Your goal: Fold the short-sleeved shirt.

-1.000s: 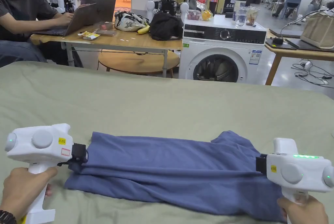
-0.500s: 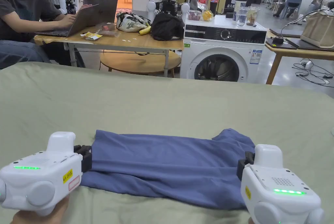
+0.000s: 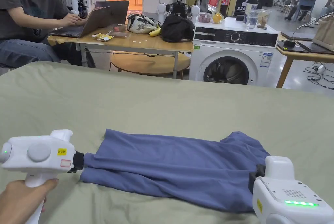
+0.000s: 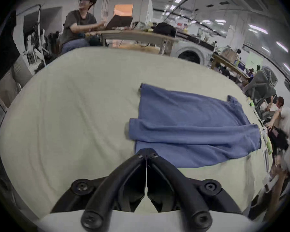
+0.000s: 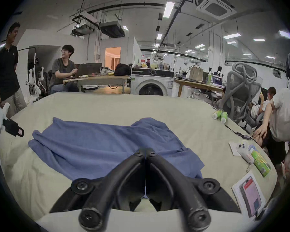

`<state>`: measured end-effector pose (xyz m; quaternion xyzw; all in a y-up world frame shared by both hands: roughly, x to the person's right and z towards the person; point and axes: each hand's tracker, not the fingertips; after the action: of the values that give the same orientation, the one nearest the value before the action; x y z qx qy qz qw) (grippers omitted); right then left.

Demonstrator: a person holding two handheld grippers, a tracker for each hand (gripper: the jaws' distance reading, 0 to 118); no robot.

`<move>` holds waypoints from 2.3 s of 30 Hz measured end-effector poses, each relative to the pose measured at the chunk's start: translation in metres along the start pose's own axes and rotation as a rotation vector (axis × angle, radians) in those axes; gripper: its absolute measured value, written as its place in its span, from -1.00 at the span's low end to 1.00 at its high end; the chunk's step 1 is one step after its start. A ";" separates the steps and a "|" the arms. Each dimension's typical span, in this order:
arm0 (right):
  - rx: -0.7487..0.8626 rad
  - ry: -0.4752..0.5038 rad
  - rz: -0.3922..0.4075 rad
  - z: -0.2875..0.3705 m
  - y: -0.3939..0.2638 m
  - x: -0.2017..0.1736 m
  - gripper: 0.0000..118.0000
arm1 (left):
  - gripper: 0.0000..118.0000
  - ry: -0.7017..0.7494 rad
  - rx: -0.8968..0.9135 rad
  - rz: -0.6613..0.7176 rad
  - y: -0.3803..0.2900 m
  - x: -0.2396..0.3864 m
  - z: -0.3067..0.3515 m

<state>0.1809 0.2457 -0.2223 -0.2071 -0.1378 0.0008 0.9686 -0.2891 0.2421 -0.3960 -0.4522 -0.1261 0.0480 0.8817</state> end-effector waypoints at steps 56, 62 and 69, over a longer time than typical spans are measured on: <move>-0.466 0.039 0.084 -0.022 0.008 0.113 -0.98 | -1.00 -0.041 0.030 -0.054 -0.030 0.018 0.051; -0.478 0.036 0.111 0.021 0.002 0.113 -0.98 | -1.00 -0.045 0.052 -0.053 -0.057 0.005 0.084; -0.552 0.035 0.124 0.037 -0.038 0.102 -0.98 | -1.00 -0.013 -0.050 -0.030 -0.118 -0.017 0.072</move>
<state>0.2672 0.2315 -0.1477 -0.4711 -0.1033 0.0188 0.8758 -0.3278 0.2261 -0.2636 -0.4718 -0.1398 0.0347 0.8698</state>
